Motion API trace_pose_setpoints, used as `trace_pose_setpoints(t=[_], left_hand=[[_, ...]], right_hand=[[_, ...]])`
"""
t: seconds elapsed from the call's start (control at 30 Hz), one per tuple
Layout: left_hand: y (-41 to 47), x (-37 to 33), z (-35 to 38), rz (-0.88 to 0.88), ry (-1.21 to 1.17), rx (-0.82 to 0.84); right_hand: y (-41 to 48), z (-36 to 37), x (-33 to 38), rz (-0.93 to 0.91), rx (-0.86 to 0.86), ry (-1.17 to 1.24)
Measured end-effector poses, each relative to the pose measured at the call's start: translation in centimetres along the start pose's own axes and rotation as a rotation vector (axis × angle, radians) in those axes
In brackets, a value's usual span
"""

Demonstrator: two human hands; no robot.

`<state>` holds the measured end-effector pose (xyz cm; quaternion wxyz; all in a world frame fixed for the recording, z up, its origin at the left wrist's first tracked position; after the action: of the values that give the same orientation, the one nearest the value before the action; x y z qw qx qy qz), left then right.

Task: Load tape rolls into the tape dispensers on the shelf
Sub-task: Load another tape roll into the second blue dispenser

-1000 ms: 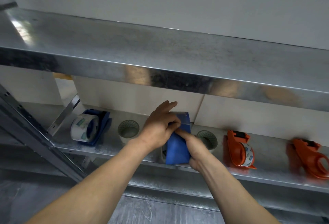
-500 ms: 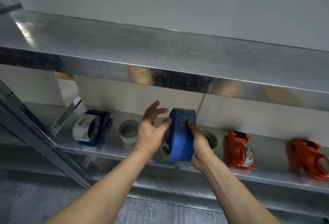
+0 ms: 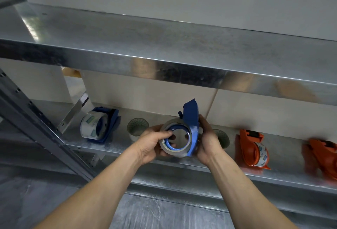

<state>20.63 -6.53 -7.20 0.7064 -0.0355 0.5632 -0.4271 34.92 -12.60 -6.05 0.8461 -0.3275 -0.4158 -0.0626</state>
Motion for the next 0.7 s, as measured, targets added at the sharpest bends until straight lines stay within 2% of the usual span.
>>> trace_pose_setpoints(t=[0.1,0.17,0.23,0.37,0.47,0.7], left_hand=[[-0.5,-0.1,-0.7,0.037,0.038,-0.007],[-0.7,-0.3,-0.9,0.076,0.093,-0.030],[-0.9,-0.7,-1.2,0.109,0.141,-0.075],[-0.7,-1.7,-1.5,0.164,0.262,-0.171],[-0.5,-1.9,-0.5,0.146,0.341,-0.141],[1.6,-0.9,0.3,0.083,0.517,-0.142]], right_hand=[[0.7,-1.3,1.6,-0.314,-0.256,-0.292],[0.7,-0.9,2.1,-0.414,-0.288,-0.397],[0.9,-0.6,1.8,-0.397,-0.259,-0.408],[2.1,-0.3,0.0,-0.227,-0.181,-0.312],[3.5,-0.1,-1.5,-0.180,-0.087,-0.241],[7.4,-2.7,-4.6,-0.071,-0.208,-0.383]])
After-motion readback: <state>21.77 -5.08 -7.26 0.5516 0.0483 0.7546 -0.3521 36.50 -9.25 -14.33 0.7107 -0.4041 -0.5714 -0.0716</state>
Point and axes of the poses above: each hand's wrist, its own y-axis towards the middle knuckle, its own z-axis out of the palm, x = y × z, the point moved 6 cm from there along y, towards the middle knuckle, and after that the axes turned 3 degrees about -z, right-handed, at the moved point
